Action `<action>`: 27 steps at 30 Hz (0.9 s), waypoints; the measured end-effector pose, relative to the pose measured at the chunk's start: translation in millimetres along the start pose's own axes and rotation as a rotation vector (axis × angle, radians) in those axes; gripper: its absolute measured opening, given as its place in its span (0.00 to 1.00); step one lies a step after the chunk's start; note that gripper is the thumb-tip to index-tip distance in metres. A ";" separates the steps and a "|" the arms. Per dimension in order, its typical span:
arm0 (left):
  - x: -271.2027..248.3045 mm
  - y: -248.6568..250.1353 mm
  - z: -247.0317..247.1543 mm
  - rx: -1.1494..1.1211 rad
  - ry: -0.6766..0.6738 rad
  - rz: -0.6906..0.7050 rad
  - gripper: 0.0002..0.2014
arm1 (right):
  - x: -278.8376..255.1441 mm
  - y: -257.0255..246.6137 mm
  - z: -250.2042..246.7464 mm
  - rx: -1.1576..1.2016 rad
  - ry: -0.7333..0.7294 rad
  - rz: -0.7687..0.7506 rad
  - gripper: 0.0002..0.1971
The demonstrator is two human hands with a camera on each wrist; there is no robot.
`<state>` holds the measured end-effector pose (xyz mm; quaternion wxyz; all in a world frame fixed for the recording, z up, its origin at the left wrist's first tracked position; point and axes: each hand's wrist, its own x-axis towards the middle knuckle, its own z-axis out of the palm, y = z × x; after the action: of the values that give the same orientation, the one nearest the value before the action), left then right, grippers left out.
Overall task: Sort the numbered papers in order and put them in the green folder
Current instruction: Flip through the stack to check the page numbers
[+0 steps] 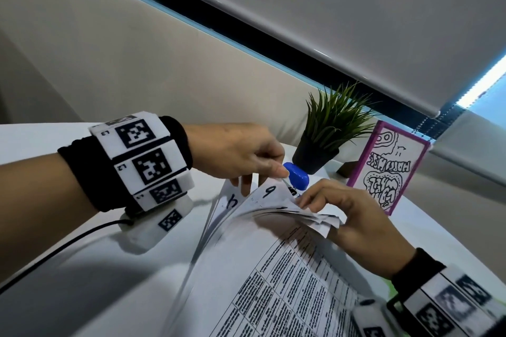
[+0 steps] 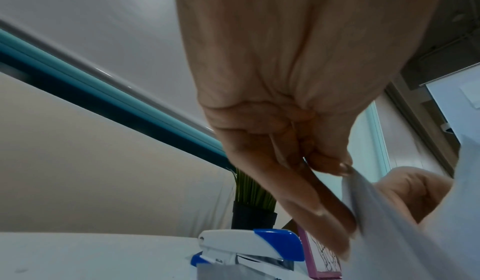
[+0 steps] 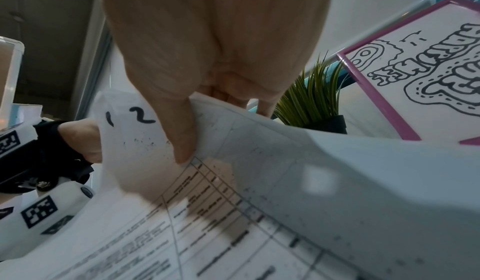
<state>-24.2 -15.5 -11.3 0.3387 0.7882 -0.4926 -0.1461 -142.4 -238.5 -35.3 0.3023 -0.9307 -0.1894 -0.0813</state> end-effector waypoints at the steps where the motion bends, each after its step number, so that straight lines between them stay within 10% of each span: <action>1: -0.3 -0.4 -0.1 -0.033 -0.012 -0.011 0.16 | 0.3 -0.3 -0.1 -0.003 0.003 -0.001 0.17; 14: -0.5 -12.5 1.2 0.148 -0.016 -0.156 0.04 | -2.0 -3.8 4.2 -0.013 -0.039 0.064 0.09; 19: 1.7 -4.4 -3.7 0.072 -0.034 -0.064 0.06 | 0.1 -0.4 3.6 -0.048 -0.029 0.075 0.30; 23: 0.5 5.2 -7.5 -0.107 -0.061 -0.012 0.04 | 3.9 -4.1 5.1 -0.169 -0.054 0.056 0.04; 27: 0.3 -6.5 -10.5 -0.006 -0.006 -0.165 0.16 | 2.3 -5.0 4.5 -0.041 -0.045 -0.006 0.06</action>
<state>-13.8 -9.8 -8.0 0.3263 0.8247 -0.4265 -0.1774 -142.1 -231.4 -35.7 0.2787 -0.9377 -0.1971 -0.0648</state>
